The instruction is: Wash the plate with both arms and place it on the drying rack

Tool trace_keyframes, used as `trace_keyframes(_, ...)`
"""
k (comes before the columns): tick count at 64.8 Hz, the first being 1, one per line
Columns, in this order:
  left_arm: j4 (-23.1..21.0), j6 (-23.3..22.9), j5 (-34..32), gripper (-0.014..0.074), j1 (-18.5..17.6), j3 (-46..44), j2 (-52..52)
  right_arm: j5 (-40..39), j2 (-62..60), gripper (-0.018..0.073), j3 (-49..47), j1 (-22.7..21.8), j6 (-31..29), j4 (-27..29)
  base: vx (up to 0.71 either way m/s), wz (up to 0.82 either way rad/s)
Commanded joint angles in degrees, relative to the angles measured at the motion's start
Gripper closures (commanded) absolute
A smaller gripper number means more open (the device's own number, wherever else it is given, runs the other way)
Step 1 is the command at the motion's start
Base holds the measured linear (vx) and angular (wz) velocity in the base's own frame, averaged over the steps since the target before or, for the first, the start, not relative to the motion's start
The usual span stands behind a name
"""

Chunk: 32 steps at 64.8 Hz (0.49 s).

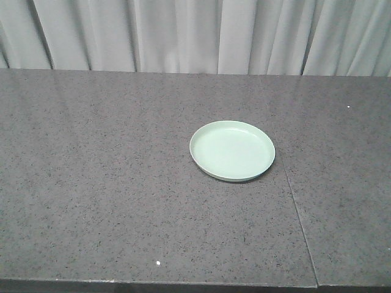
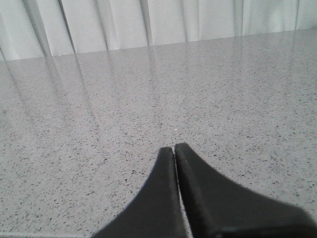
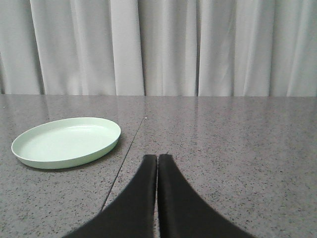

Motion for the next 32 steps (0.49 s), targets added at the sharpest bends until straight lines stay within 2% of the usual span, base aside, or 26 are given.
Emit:
trace_keyframes(1,0.3,-0.4,-3.6,0.0603,0.0,-1.6,-0.9,-4.4,-0.2,0.0561,0.1,-0.3,0.1,-0.3,0.0,0.0)
trace_keyframes(32,0.3,-0.4,-3.6,0.0603,0.0,-1.6,-0.9,-5.2,-0.2,0.0561,0.1,-0.3,0.3,-0.2,0.0,0.0)
